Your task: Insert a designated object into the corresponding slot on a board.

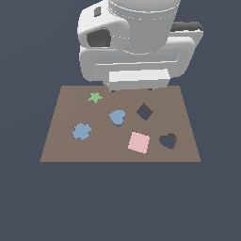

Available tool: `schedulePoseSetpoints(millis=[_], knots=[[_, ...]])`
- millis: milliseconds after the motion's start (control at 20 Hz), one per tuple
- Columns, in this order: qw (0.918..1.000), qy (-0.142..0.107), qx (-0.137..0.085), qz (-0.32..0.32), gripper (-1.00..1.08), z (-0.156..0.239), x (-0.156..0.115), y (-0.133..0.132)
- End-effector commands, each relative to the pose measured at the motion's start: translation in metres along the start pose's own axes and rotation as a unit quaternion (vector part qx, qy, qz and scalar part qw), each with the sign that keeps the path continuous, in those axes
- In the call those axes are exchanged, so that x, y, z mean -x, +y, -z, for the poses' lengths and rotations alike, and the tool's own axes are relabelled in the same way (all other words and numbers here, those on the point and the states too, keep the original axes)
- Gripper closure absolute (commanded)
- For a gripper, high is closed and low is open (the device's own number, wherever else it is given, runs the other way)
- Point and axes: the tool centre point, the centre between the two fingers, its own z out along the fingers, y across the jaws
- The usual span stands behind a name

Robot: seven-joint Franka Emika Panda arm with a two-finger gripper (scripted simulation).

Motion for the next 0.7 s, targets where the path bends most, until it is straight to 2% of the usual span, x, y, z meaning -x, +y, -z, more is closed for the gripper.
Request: schedulePoseSetpoints(millis=[0,350,650], knots=[[1.0,0.0,0.0,0.0,-0.92,0.0,0.0,0.0],[0.9999,0.0,-0.001,0.015,-0.92,-0.009,0.0,0.002],[0.9987,0.0,-0.002,0.051,-0.92,-0.033,0.001,0.008]])
